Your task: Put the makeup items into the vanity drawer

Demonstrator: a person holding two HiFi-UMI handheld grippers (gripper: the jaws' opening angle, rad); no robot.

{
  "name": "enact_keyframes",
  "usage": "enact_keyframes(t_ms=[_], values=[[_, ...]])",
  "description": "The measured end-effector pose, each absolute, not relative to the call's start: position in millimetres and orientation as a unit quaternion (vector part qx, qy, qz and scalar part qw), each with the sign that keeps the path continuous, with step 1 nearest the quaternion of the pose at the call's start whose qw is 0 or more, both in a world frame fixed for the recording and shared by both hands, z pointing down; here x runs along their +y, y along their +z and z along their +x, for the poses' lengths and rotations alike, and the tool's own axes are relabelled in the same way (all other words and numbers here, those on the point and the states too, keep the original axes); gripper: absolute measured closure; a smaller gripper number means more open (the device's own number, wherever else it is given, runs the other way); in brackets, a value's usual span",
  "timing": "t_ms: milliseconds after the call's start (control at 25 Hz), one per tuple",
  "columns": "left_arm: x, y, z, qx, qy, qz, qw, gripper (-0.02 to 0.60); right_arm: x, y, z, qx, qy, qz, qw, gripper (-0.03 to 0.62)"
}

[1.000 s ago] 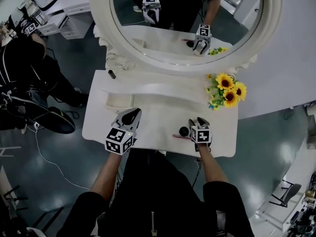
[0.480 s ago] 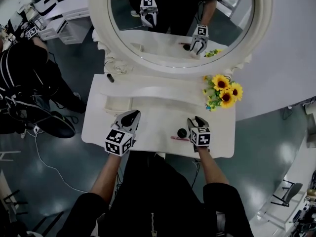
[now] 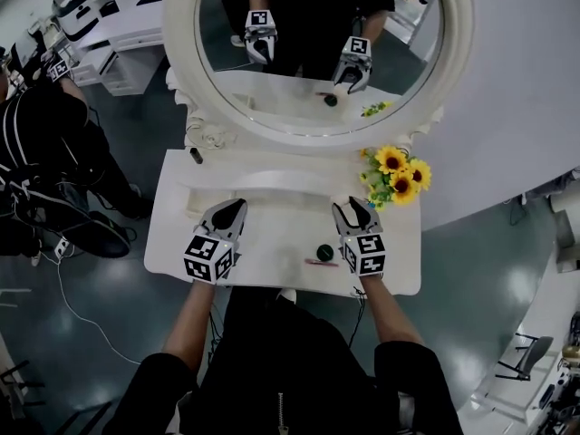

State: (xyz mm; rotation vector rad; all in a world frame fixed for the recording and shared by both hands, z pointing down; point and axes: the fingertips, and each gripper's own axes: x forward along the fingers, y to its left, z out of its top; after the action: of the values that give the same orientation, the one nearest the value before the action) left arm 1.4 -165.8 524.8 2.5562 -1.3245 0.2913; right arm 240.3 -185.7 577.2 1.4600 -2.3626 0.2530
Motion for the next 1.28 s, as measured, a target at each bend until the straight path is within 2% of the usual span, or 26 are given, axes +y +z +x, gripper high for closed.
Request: enact_keyframes(t_ms=[360,760,1040,1280], values=[[-166,524,-46,-0.498,0.087,0.853,0.127,0.560,-207,570,177,-0.865,0.070,0.459,0.188,0.419],[-156,538,-148,-0.579,0.078,0.797,0.154,0.560,-224,575,22,-0.919,0.061,0.338,0.195,0.420],[-162,543,-198,-0.605,0.079,0.774,0.170,0.560,-210,620,-67,-0.932,0.074,0.254,0.248,0.418],[-176,552,-216,-0.604,0.082,0.771,0.183,0.560,-203,666,-99,-0.919,0.124,0.232,0.292,0.407]])
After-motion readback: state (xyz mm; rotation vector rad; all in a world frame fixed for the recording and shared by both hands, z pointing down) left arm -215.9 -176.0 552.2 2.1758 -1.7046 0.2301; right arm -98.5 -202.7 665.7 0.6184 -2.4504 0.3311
